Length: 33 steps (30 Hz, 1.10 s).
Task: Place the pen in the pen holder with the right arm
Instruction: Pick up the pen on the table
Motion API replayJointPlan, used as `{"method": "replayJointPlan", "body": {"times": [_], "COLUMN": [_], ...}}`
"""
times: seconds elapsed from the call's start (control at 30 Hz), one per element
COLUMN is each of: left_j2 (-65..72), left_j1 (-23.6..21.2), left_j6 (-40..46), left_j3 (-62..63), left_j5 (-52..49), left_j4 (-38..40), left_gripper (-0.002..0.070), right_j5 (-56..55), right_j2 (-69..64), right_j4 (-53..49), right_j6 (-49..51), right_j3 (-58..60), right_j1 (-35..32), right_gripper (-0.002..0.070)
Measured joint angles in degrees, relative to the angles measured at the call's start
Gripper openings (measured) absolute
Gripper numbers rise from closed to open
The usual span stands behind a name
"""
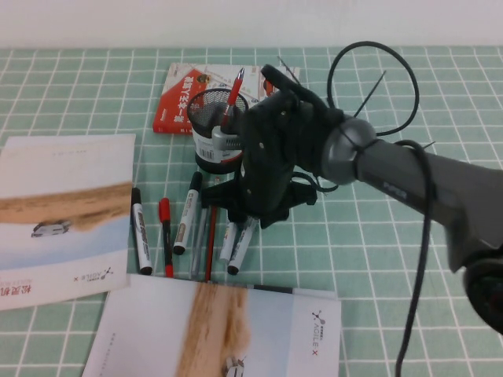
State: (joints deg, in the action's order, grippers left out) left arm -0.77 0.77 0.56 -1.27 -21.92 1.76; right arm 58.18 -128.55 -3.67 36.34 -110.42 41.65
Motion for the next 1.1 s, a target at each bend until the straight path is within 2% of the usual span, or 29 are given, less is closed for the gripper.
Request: {"method": "replayJointPlan", "body": {"times": [0.13, 0.33, 0.47, 0.6, 0.93, 1.1], "left_j2": [0.0, 0.0, 0.0, 0.0, 0.0, 0.0], "left_j1": [0.0, 0.0, 0.0, 0.0, 0.0, 0.0], "left_j6": [0.0, 0.0, 0.0, 0.0, 0.0, 0.0], "left_j3": [0.0, 0.0, 0.0, 0.0, 0.0, 0.0], "left_j5": [0.0, 0.0, 0.0, 0.0, 0.0, 0.0], "left_j4": [0.0, 0.0, 0.0, 0.0, 0.0, 0.0], "left_gripper": [-0.0004, -0.0004, -0.0004, -0.0004, -0.0004, -0.0004], "right_j5": [1.26, 4.21, 5.53, 7.27, 10.29, 1.07], "right_j2": [-3.11, -5.76, -6.0, -6.1, -2.61, 8.29], "right_j4": [-1.19, -2.34, -2.73, -3.23, -3.19, -5.46], "right_j6": [1.39, 1.39, 1.39, 0.64, -4.19, -4.58], "right_j3": [-4.63, -8.06, -8.71, -8.72, -6.28, 5.17], "right_j1": [0.0, 0.03, 0.03, 0.03, 0.03, 0.03], "right_gripper": [0.0276, 0.0279, 0.0215, 0.0109, 0.0111, 0.0111]}}
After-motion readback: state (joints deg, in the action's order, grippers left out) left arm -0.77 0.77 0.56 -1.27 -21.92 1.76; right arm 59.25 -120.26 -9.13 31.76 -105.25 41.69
